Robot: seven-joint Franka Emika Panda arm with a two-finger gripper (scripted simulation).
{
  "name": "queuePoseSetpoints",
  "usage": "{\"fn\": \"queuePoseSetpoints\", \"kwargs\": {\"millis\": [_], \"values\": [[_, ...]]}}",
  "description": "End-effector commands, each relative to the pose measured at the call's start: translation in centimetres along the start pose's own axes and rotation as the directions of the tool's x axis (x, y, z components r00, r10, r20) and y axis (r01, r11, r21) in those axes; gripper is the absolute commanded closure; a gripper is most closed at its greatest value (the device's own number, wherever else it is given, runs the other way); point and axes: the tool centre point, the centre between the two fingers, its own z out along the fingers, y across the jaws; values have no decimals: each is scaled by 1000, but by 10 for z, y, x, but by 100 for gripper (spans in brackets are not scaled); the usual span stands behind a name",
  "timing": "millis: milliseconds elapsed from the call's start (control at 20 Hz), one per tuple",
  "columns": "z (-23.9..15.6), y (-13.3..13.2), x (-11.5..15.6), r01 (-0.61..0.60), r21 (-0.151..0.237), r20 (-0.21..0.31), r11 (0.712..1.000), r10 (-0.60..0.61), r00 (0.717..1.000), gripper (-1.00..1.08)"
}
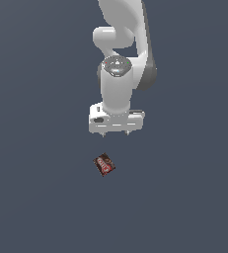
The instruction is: Pick up the object and move it to a goal position.
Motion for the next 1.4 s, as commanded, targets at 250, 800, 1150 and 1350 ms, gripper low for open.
{"fn": "queuePoseSetpoints", "kwargs": {"millis": [250, 800, 1150, 1350], "values": [[15, 9, 12, 80, -3, 0, 997, -80, 997, -92], [63, 34, 42, 307, -5, 0, 952, -307, 952, -92], [91, 49, 55, 421, -2, -4, 907, -421, 907, -92], [101, 54, 59, 460, -1, -6, 888, -460, 888, -92]]}}
